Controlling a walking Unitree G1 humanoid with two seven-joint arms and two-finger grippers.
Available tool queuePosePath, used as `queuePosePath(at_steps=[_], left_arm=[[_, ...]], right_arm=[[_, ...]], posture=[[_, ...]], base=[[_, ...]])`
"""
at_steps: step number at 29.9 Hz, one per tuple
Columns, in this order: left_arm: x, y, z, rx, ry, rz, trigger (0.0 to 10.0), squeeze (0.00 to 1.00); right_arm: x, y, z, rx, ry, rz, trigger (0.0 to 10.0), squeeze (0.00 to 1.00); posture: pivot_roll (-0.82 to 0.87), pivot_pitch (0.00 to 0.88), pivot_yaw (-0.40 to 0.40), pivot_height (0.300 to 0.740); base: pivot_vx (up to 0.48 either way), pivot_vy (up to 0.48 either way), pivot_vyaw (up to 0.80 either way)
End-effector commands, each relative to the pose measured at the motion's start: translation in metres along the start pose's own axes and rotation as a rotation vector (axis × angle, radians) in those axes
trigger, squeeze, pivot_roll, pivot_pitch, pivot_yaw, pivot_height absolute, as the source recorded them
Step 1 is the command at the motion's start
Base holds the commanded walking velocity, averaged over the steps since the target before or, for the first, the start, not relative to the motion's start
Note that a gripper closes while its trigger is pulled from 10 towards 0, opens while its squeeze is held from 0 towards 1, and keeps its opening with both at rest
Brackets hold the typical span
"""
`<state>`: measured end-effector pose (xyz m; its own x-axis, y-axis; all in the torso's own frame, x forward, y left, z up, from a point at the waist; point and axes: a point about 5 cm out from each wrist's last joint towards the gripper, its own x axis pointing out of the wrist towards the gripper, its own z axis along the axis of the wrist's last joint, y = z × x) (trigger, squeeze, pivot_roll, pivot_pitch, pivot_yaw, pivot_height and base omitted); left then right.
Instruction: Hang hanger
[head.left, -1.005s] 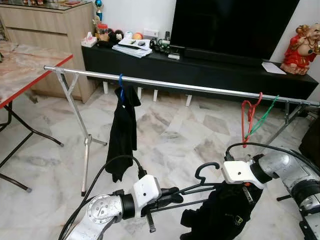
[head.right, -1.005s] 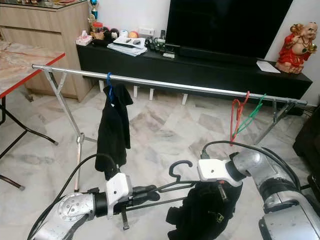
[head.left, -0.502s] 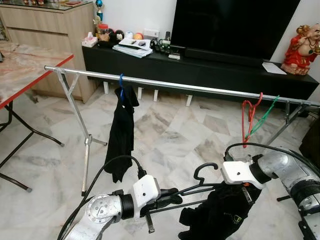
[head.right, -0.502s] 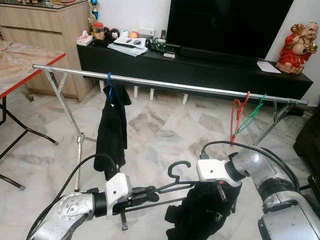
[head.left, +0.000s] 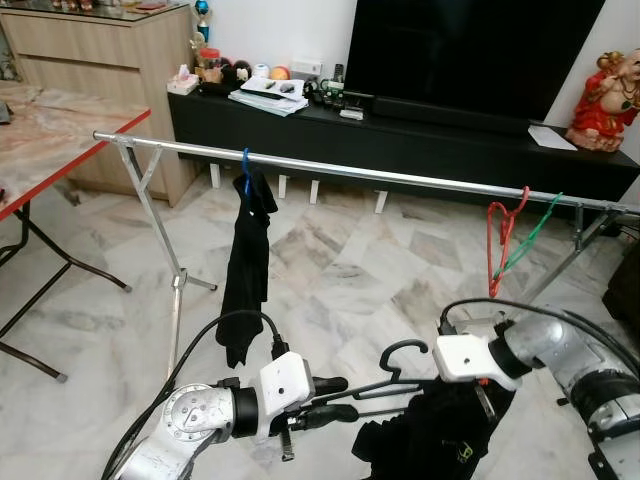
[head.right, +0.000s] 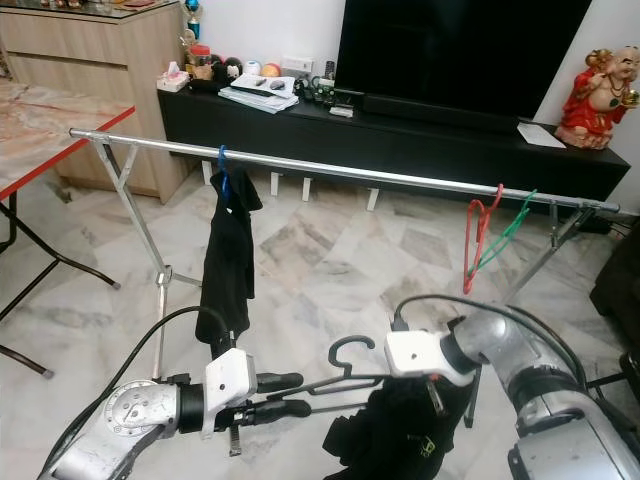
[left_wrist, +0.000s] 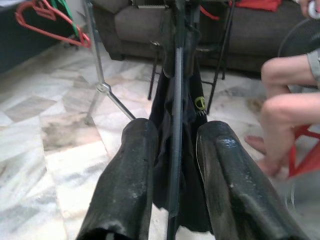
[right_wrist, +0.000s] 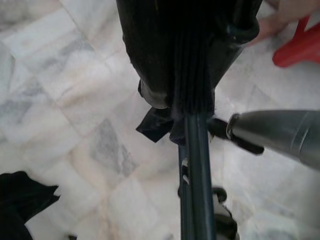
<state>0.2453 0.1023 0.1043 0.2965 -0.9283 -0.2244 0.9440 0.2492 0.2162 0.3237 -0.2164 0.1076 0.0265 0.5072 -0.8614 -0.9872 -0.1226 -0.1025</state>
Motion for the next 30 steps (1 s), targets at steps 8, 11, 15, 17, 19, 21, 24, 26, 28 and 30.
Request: queuePosePath(at_steps=[8,11,15,17,19,21,24,26,28,30], left_arm=[[-0.024,0.023,-0.001,0.058,0.056,0.161,10.0,1.0],[-0.037,0.033,-0.003,0.047,0.05,0.279,10.0,1.0],[-0.056,0.048,-0.006,0.055,0.045,0.495,10.0,1.0],[-0.062,0.053,-0.009,0.054,0.052,0.577,10.0,1.0],[-0.073,0.059,-0.015,0.023,0.046,0.722,10.0,0.97],[-0.079,0.06,-0.021,-0.019,0.034,0.821,10.0,0.0],[-0.084,0.06,-0.029,-0.029,0.056,0.902,10.0,0.0],[-0.091,0.061,-0.047,-0.103,0.093,1.054,10.0,0.0],[-0.096,0.062,-0.058,-0.153,0.112,1.146,10.0,0.0],[-0.097,0.06,-0.068,-0.185,0.161,1.17,10.0,0.0]], right_arm=[[-0.002,-0.001,-0.016,0.042,0.111,-0.146,0.0,0.0],[-0.005,-0.005,-0.019,0.064,0.124,-0.223,0.0,0.0],[-0.009,-0.016,-0.017,0.123,0.089,-0.387,0.0,0.0],[-0.01,-0.018,-0.017,0.145,0.077,-0.427,0.0,0.0],[-0.012,-0.022,-0.017,0.178,0.058,-0.5,0.0,0.0],[-0.015,-0.026,-0.016,0.204,0.03,-0.562,0.0,0.0],[-0.018,-0.033,-0.011,0.239,-0.005,-0.637,0.0,0.0],[-0.023,-0.045,-0.002,0.27,-0.037,-0.751,0.0,0.0],[-0.025,-0.051,0.004,0.278,-0.057,-0.789,0.0,0.0],[-0.026,-0.055,0.012,0.272,-0.089,-0.789,0.0,0.0]], posture=[[0.15,0.0,-0.13,0.74],[0.15,0.0,-0.131,0.74],[0.15,0.0,-0.129,0.74],[0.15,0.0,-0.129,0.74],[0.15,0.0,-0.128,0.74],[0.15,0.0,-0.128,0.74],[0.15,0.0,-0.126,0.74],[0.14,0.0,-0.121,0.74],[0.14,0.0,-0.12,0.74],[0.14,0.0,-0.121,0.74]], base=[[0.0,0.0,0.0],[0.0,0.0,0.0],[0.0,0.0,0.0],[0.0,0.0,0.0],[0.0,0.0,0.0],[0.0,0.0,0.0],[0.0,0.0,0.0],[0.0,0.0,0.0],[0.0,0.0,0.0],[0.0,0.0,0.0]])
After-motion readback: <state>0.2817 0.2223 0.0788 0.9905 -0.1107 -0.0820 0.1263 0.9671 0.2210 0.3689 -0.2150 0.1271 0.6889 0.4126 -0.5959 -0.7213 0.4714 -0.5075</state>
